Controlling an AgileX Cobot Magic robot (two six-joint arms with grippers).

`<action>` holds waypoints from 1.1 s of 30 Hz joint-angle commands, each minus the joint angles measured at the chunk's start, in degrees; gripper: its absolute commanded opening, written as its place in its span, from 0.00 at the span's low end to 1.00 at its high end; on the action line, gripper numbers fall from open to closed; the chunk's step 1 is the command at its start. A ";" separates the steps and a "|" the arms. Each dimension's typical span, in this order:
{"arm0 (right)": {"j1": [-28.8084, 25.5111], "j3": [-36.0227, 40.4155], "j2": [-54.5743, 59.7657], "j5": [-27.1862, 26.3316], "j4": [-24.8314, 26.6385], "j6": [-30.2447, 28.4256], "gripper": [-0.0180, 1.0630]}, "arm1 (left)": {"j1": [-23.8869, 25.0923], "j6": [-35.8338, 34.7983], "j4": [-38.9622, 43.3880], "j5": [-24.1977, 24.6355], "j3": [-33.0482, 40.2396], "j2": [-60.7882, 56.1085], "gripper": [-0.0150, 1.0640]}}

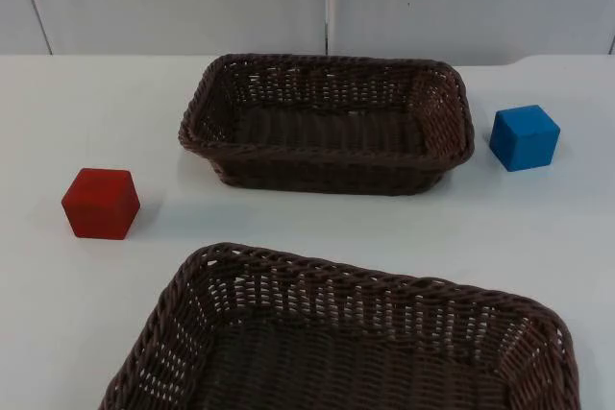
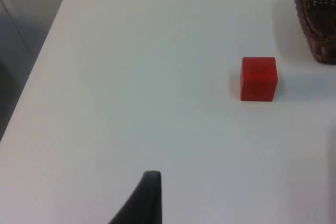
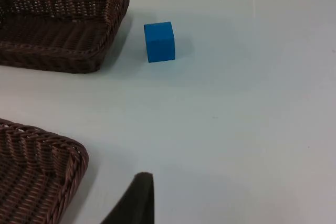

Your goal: Pick up one cube with the left hand and place it into the upper basket. Pick up one cube with the right hand and place it into the lower basket.

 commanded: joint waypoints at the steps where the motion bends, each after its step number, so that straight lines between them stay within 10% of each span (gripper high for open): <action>1: -0.35 0.44 -0.16 -0.28 0.12 -0.04 0.99 | 0.25 -0.34 0.30 -1.48 -1.40 1.03 0.99; 33: -0.35 0.44 -0.16 -0.28 0.25 -0.26 0.99 | 0.25 2.51 -7.17 -17.83 -2.53 24.33 0.99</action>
